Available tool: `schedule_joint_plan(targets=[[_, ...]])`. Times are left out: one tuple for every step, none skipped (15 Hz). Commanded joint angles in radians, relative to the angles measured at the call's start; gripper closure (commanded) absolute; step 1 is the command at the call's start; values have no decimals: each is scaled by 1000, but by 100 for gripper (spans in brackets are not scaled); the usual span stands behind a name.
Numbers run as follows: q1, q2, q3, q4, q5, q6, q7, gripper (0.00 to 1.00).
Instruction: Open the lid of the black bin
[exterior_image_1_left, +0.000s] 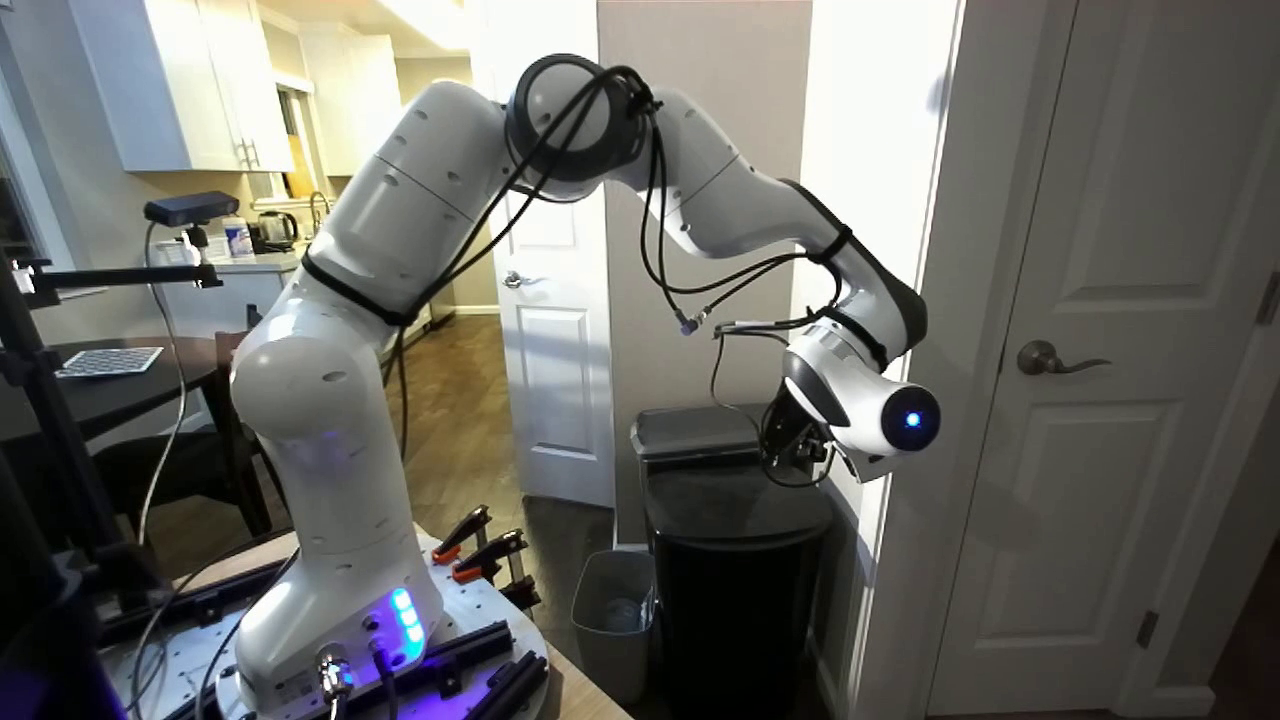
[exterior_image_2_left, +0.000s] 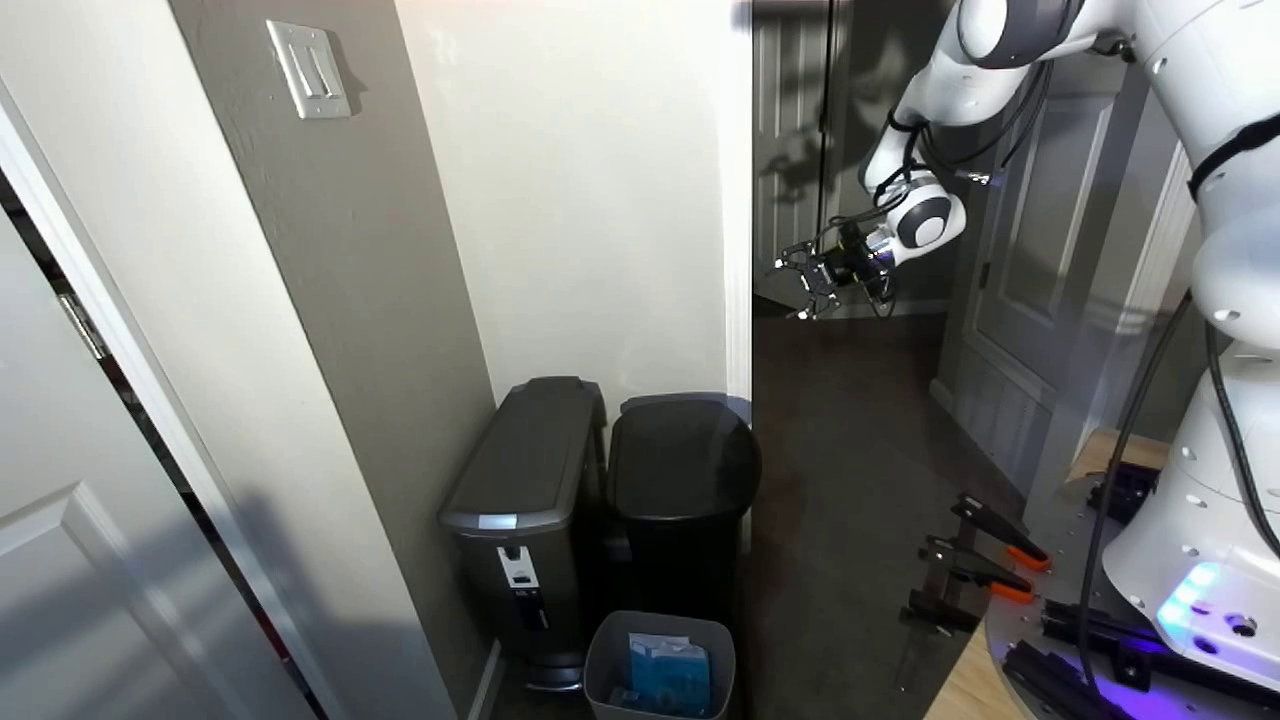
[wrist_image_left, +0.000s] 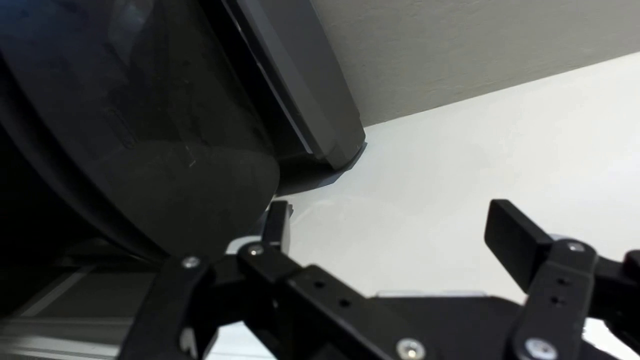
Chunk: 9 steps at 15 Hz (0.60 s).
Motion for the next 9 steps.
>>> schedule_joint_plan(targets=[[-6, 1, 6, 3, -4, 3, 1, 0], [-5, 1, 6, 3, -4, 4, 1, 0], [-5, 1, 6, 3, -4, 4, 1, 0], [-5, 1, 6, 3, -4, 4, 1, 0], [-5, 1, 6, 3, -4, 4, 1, 0], [-5, 1, 6, 3, -4, 5, 1, 0], [-9, 17, 12, 16, 5, 1, 0, 0], [-13, 37, 18, 30, 11, -5, 1, 0], [-16, 54, 23, 41, 18, -9, -1, 0]])
